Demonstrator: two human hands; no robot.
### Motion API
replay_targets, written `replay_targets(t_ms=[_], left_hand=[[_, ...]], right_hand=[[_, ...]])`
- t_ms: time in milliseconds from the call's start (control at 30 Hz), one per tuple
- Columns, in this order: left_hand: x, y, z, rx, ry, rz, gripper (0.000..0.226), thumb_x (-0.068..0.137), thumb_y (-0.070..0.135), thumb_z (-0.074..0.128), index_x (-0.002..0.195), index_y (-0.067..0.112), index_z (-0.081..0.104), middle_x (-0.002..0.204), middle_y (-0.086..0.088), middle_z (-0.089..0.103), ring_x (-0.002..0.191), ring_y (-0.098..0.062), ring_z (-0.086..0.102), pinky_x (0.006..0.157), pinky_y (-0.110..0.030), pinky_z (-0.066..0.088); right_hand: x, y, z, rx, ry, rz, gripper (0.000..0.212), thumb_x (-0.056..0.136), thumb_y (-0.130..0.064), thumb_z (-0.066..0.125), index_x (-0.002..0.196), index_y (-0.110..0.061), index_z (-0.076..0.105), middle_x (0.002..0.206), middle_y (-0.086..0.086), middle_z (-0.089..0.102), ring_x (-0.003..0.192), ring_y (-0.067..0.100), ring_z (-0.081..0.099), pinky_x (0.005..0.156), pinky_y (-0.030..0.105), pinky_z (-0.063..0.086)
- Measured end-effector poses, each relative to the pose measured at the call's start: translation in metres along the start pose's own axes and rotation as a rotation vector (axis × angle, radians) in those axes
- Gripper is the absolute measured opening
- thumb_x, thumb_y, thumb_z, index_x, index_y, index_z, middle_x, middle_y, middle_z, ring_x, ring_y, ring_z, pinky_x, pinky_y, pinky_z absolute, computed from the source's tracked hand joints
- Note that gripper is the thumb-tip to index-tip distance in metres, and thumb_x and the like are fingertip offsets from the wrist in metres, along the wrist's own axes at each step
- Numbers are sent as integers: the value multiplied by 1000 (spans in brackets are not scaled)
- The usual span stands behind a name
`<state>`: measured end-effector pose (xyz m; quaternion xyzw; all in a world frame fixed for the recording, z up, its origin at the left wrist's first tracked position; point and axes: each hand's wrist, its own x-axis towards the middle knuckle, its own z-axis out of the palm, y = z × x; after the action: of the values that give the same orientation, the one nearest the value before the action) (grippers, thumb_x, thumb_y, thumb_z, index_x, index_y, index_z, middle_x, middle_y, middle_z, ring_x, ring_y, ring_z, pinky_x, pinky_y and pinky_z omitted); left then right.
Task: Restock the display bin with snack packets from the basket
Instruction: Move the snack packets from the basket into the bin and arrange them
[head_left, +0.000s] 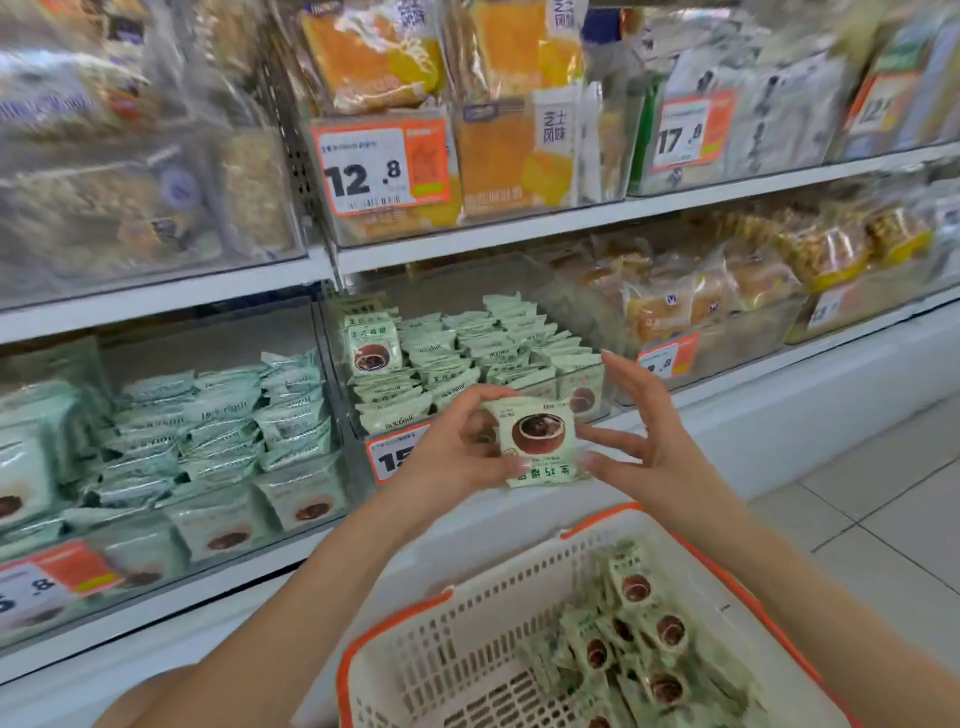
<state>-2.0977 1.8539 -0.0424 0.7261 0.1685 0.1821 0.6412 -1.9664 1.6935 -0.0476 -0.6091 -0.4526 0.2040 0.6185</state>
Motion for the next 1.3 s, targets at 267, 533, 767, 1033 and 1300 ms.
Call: replay_targets(t_ms=[267, 533, 767, 1033, 1300], left_hand=[[2, 1, 9, -114, 84, -83, 25, 83, 5, 69, 98, 15, 52, 91, -7, 67, 80, -17, 68, 69, -42, 59], [-7, -13, 18, 93, 12, -208, 27, 80, 13, 75, 101, 13, 58, 99, -7, 71, 90, -19, 69, 81, -39, 58], [0, -8, -1, 417, 260, 142, 22, 89, 21, 66, 91, 17, 45, 72, 2, 54, 65, -11, 53, 64, -29, 50], [-5, -28, -69, 1321, 349, 241, 30, 91, 21, 51, 120, 17, 48, 110, -1, 60, 107, -22, 52, 85, -30, 37], [1, -55, -80, 1452, 362, 491, 56, 45, 5, 80, 99, 6, 65, 82, -8, 64, 73, -27, 62, 74, -31, 29]], right_hand=[[7, 6, 7, 51, -98, 143, 89, 74, 4, 75, 130, -55, 38, 99, -5, 67, 81, 24, 66, 83, 49, 55], [8, 16, 20, 233, 64, 239, 42, 82, -23, 63, 123, -26, 54, 108, 11, 70, 99, 26, 64, 92, 40, 49], [32, -5, 39, -10, -34, 275, 22, 92, -19, 58, 113, -25, 52, 100, 2, 67, 72, 8, 66, 64, 24, 56], [172, -16, 93, -511, -104, 69, 32, 77, -22, 78, 87, -23, 47, 116, 9, 61, 103, 27, 62, 77, 45, 57], [230, 17, 151, -736, -314, 14, 43, 86, -17, 68, 128, -12, 56, 117, -5, 54, 123, 22, 47, 104, 39, 40]])
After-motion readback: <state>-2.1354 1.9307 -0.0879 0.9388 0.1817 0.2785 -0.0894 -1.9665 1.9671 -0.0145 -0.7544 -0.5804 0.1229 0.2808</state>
